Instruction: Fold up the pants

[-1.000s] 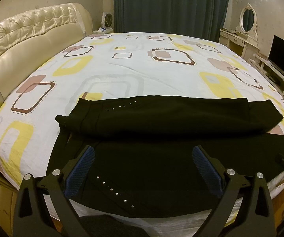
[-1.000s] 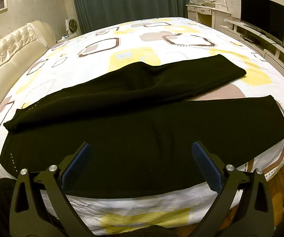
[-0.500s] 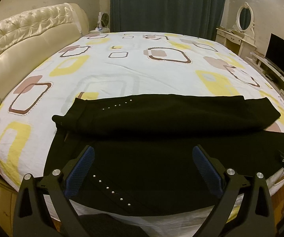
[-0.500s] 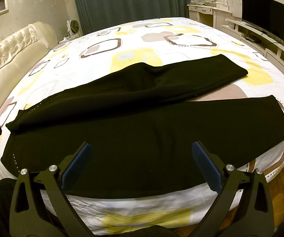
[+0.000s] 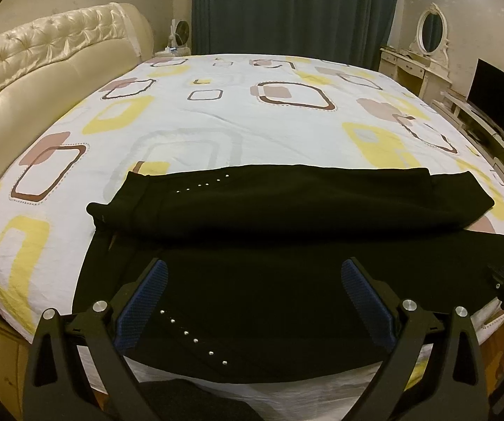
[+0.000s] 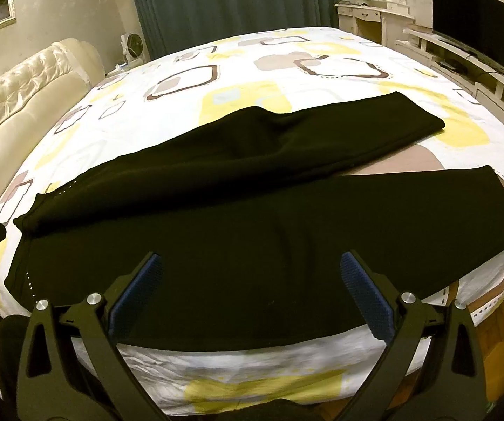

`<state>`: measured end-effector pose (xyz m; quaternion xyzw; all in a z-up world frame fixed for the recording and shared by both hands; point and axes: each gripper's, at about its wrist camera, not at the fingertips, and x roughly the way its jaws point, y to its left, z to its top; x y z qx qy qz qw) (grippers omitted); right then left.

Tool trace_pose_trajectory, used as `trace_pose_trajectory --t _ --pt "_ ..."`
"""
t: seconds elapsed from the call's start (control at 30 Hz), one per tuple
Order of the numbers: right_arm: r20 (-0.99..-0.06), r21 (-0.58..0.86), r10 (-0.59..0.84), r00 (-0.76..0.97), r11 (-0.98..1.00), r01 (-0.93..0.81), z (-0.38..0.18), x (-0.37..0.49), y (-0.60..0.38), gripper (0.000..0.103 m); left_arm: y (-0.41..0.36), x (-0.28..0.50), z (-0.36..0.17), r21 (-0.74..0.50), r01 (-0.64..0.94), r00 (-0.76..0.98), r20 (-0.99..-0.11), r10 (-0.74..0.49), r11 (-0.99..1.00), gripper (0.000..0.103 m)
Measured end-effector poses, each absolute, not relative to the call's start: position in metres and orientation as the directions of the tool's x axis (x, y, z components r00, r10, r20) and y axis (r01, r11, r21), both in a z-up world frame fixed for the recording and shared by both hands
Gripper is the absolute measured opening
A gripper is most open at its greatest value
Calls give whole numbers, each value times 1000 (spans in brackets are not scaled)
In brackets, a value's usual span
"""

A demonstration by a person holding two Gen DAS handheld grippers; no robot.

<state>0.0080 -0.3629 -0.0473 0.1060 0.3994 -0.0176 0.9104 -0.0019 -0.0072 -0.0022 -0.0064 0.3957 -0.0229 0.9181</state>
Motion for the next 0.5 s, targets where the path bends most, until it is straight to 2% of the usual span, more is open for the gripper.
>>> trace_pose_trajectory --t 0.5 --pt "-731 181 59 680 977 110 -50 8 -361 101 -4 0 -4 -31 32 681 -730 -45 999 99"
